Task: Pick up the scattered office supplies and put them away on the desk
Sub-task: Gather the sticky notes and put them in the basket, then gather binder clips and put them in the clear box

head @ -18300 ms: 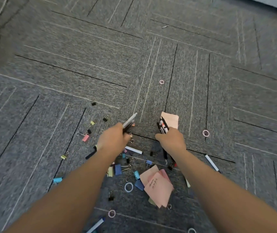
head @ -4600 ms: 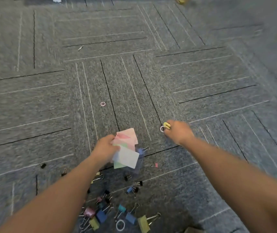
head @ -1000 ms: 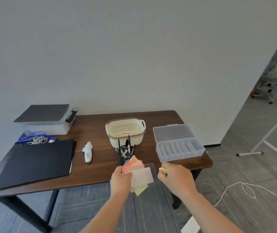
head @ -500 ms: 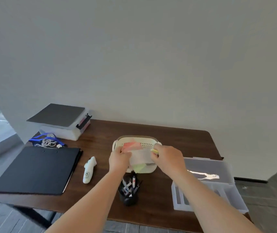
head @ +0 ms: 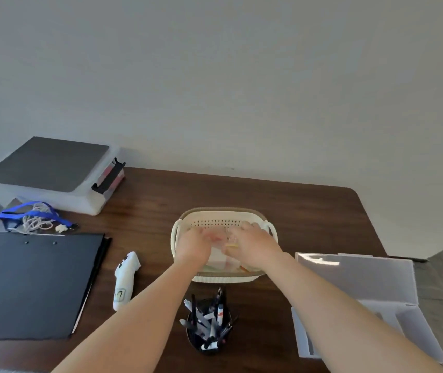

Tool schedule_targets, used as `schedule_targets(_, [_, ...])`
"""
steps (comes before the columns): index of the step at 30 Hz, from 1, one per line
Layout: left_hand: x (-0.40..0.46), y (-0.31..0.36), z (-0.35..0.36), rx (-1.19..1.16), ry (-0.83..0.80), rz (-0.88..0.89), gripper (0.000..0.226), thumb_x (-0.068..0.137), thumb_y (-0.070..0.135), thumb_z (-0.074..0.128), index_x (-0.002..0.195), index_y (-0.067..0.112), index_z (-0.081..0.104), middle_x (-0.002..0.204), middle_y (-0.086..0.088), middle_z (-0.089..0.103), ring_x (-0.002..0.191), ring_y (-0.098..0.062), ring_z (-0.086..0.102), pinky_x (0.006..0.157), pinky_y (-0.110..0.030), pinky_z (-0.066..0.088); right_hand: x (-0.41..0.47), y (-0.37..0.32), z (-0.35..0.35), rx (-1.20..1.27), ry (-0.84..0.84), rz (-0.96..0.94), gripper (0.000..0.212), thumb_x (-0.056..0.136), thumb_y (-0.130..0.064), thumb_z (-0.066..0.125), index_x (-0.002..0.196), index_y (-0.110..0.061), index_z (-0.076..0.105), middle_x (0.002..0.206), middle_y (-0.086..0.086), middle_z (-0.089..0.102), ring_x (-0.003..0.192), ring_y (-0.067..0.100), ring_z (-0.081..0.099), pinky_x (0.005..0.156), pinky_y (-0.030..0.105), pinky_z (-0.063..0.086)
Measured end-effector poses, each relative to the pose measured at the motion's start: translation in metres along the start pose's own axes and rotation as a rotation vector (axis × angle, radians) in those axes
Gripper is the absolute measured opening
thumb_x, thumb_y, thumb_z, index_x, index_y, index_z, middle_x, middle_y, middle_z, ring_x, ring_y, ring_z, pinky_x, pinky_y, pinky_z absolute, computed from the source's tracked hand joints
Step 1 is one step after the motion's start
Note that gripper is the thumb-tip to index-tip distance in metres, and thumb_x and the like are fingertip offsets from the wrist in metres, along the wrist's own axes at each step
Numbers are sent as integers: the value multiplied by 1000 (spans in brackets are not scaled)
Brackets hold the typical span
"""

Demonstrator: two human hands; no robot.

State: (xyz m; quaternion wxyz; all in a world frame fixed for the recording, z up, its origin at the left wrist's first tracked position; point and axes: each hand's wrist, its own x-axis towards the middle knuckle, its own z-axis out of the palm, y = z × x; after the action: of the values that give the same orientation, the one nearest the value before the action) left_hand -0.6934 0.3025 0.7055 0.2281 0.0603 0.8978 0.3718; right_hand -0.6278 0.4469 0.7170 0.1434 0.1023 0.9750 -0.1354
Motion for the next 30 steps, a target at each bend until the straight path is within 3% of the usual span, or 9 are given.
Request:
schedule_targets(3, [0,-3,-3,72,17,88,38,97,16,38,134,16,48,132,-3,53,103,-19,56,80,-29,45,-3,-4,0,29,2,5,43,95,-46,38,127,-23,54,127,4,51,120,25,41,91,41,42])
schedule_targets(7, [-4,14,-9,275,5,292,27,96,23,41,116,22,59,116,3,59,85,-13,58,67,-26,47,-30,-2,-12,88,204,14,30,98,-28,38,113,-18,62,112,-1,57,108,19,48,83,34,47])
schedule_targets(9, [-12,34,-8,407,-7,427,24,96,28,41,110,25,59,107,6,58,80,-12,58,68,-31,53,-54,5,-18,73,311,40,26,99,-26,40,106,-18,64,104,-2,58,99,16,49,74,29,45])
schedule_targets(12, [-37,73,16,548,-79,650,24,96,31,38,107,25,59,105,7,58,84,-14,59,72,-37,55,-106,27,-22,52,467,134,23,98,-24,43,102,-17,65,99,-2,60,92,16,51,74,31,49])
schedule_targets(17, [-120,130,89,607,-244,1066,21,94,29,43,101,22,62,101,3,59,92,-18,58,78,-39,53,-233,70,-3,39,662,440,15,92,-21,53,84,-15,63,82,-2,58,81,18,57,61,27,44])
schedule_targets(22, [-249,144,181,635,-447,1421,25,95,31,41,102,21,62,104,3,63,89,-16,59,71,-29,47,-390,83,44,1,725,808,10,84,-23,61,78,-16,64,75,1,60,73,24,59,49,33,48])
schedule_targets(25, [-336,120,236,636,-624,1578,21,91,30,45,100,19,62,100,-2,62,94,-21,57,77,-38,50,-490,68,92,21,700,1041,11,81,-20,66,73,-13,62,72,4,59,71,29,60,45,31,42])
schedule_targets(30, [-486,36,291,705,-863,1787,20,90,29,46,99,18,61,101,-3,60,101,-25,55,75,-38,48,-643,1,192,139,658,1363,16,91,-23,55,86,-10,63,85,7,60,85,31,58,55,35,40])
